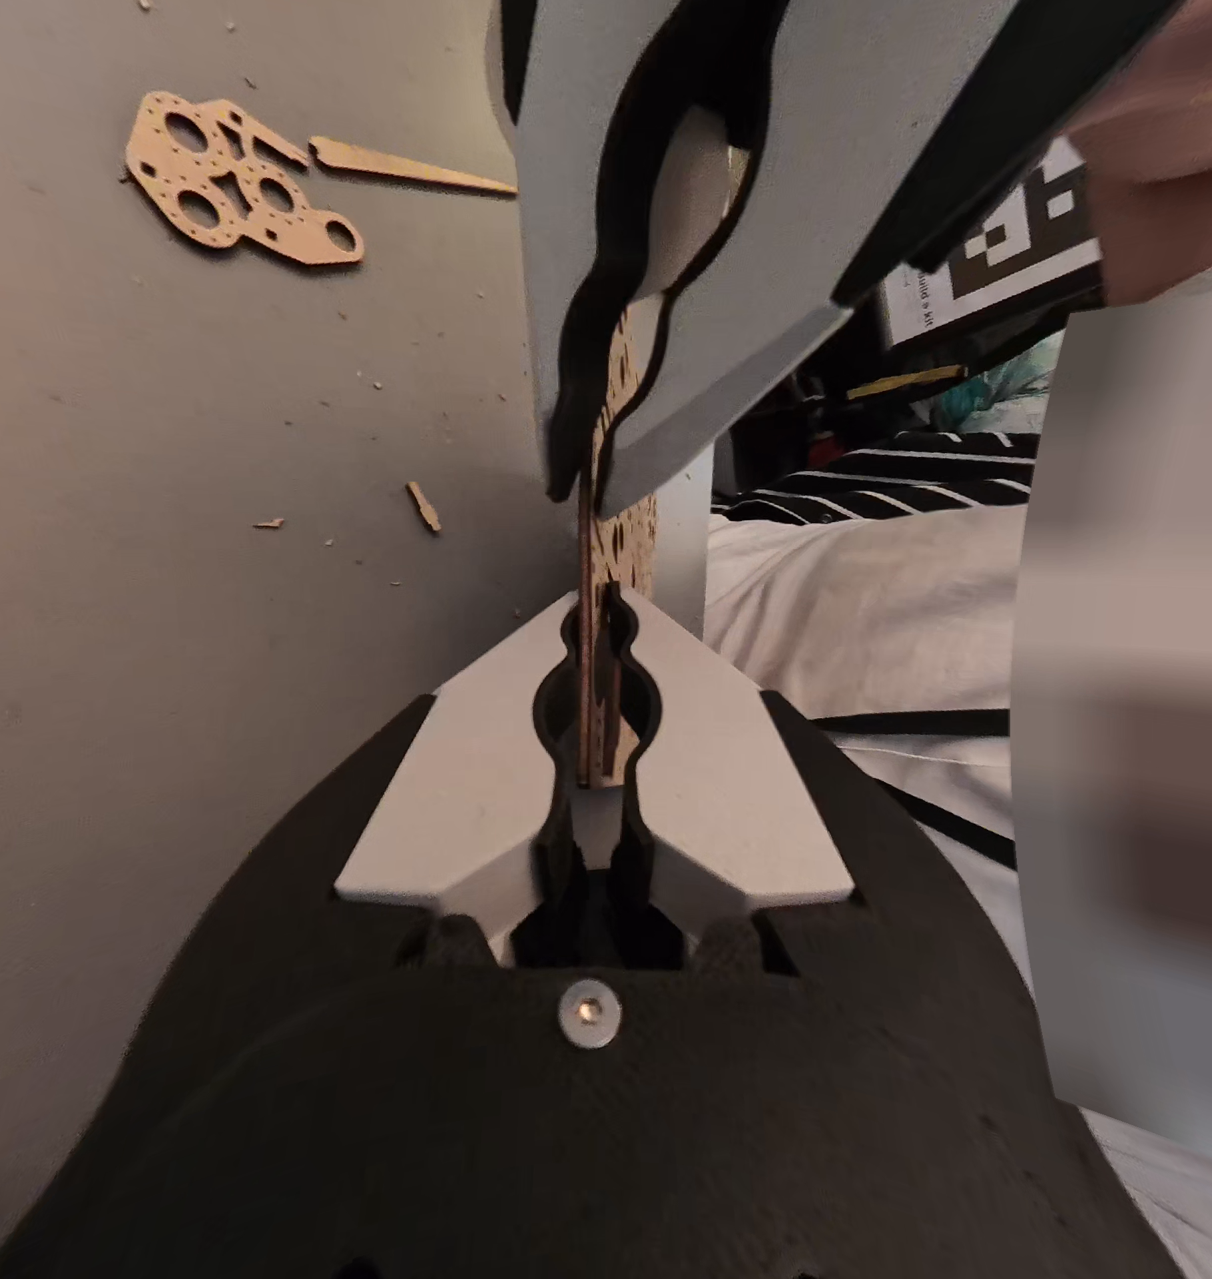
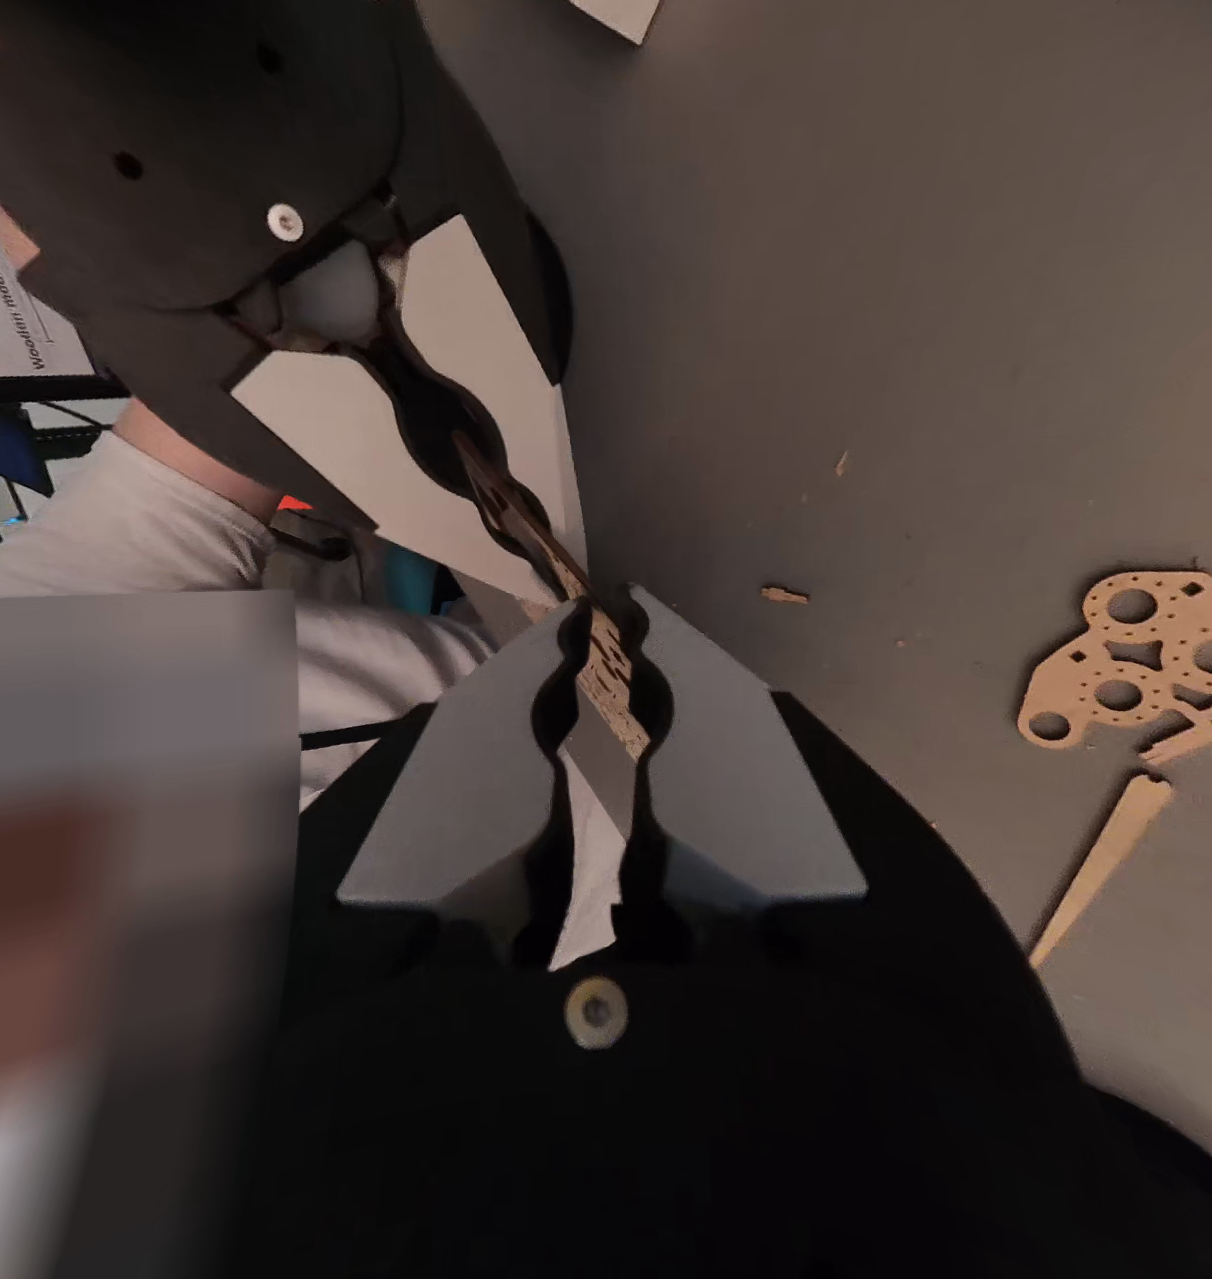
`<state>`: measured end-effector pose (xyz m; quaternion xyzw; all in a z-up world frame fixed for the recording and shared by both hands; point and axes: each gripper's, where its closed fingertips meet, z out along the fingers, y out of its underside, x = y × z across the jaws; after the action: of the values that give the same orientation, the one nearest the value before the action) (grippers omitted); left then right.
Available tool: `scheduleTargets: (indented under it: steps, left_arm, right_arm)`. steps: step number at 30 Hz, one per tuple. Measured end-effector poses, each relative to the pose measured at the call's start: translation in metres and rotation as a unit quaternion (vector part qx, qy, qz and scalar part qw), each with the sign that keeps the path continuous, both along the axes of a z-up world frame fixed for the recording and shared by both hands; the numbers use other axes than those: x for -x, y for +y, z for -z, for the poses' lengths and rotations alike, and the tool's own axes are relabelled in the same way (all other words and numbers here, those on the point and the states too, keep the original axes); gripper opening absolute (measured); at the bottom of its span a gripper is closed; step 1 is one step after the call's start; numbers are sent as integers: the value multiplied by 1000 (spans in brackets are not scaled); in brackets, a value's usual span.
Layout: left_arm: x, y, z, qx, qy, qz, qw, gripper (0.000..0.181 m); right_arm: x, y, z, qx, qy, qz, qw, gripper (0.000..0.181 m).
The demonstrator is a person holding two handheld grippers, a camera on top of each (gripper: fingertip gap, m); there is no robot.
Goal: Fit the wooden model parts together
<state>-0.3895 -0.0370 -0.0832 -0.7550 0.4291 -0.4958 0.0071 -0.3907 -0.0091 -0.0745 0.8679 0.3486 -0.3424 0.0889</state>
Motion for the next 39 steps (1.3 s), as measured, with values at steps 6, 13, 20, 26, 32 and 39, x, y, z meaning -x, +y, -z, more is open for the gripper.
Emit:
scheduleTargets:
  steps: [6, 13, 20, 26, 32, 39]
  left_arm:
    - [1, -2, -5, 16, -17, 10, 1000, 1]
    - [1, 0, -4, 9, -11, 6, 1000, 1]
    - [-2, -2, -5, -22, -11, 13, 1000, 3]
    - [-2, -2, -3, -53, 5, 15, 998, 4]
    - [0, -2, 6, -72, 29, 22, 997, 6]
    - [1, -10, 4, -92, 8, 72, 993, 7]
  right_arm:
    - [3, -3, -4, 3, -5, -16, 1000, 10]
    - [2, -2, -1, -9, -28, -28, 999, 10]
    - [0, -1, 1, -21, -49, -23, 998, 10]
    - [2, 0, 3, -42, -51, -15, 998, 6]
    - [5, 1, 11, -41, -33, 1, 999, 6]
    - [3, -11, 6, -56, 34, -123, 990, 8]
